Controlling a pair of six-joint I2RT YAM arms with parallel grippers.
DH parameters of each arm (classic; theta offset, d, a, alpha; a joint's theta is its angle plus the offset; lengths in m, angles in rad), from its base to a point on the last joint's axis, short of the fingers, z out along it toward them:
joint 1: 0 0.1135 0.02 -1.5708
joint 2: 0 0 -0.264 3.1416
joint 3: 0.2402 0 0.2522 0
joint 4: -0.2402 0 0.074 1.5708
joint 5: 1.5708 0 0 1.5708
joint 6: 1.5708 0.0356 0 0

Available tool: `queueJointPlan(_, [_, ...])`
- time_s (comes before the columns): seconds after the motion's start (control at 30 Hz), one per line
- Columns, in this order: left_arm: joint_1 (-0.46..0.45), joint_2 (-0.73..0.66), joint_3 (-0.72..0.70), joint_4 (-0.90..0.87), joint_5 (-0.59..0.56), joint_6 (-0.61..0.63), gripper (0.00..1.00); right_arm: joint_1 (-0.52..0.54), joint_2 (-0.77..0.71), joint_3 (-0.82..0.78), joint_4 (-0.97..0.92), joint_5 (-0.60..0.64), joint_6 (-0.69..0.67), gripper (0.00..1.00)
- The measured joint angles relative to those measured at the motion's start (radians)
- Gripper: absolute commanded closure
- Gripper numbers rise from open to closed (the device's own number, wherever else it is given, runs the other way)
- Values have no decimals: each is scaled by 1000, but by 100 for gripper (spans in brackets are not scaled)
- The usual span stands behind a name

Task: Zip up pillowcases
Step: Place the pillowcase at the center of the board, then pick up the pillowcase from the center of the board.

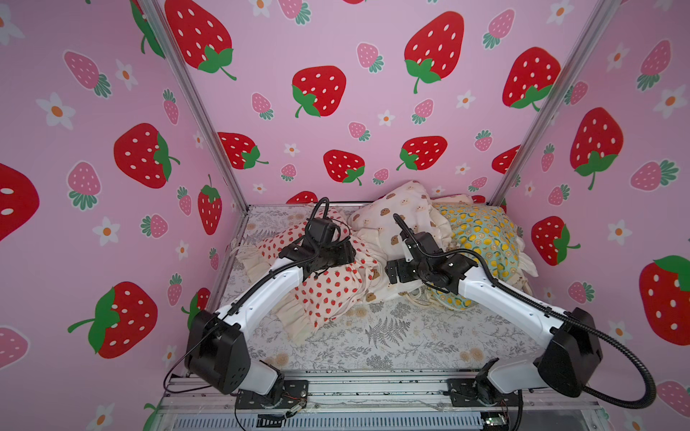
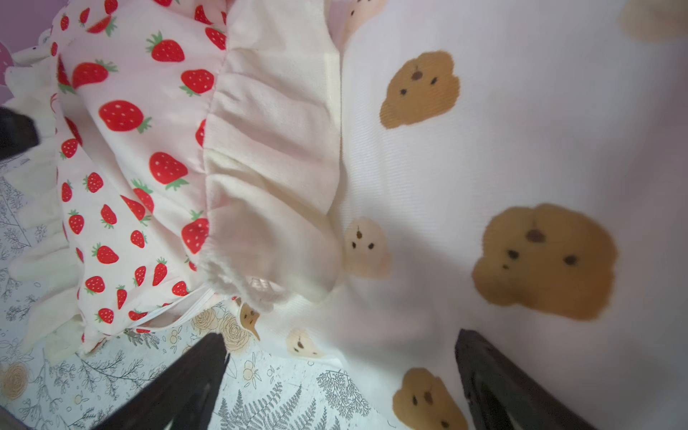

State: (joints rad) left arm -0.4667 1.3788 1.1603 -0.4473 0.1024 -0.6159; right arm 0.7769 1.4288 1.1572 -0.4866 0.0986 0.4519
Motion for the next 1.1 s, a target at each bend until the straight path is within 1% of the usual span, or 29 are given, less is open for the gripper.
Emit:
queueJointPlan(0.07, [0, -106, -76, 1, -32, -21, 23, 8, 0, 13, -24, -3, 0, 0])
queueJointPlan(0.2, [-5, -295, -244, -30, -99, -94, 25, 45, 3, 88, -80, 1, -1, 0])
queueJointPlan(0.27, [-8, -365, -330, -46, -119, -133, 25, 79, 16, 139, -94, 5, -4, 1])
queueJointPlan(0.33, [-12, -406, -393, -71, -130, -161, 25, 111, 45, 196, -106, 6, -9, 4])
queueJointPlan(0.5, [-21, -416, -468, -135, -155, -230, 29, 153, 178, 332, -109, 5, -33, 15])
queueJointPlan(0.6, [-41, -455, -525, -138, -181, -285, 32, 153, 251, 378, -113, 7, -41, 25])
queueJointPlan(0.7, [-50, -497, -589, -148, -193, -333, 35, 150, 304, 409, -116, 17, -52, 32])
queueJointPlan(0.8, [-51, -494, -626, -148, -195, -363, 38, 143, 332, 418, -115, 25, -60, 41])
queueJointPlan(0.97, [-55, -490, -663, -124, -189, -402, 38, 118, 345, 418, -114, 27, -62, 56])
queueJointPlan(1.1, [-60, -468, -696, -110, -190, -429, 37, 89, 344, 409, -105, 29, -60, 65])
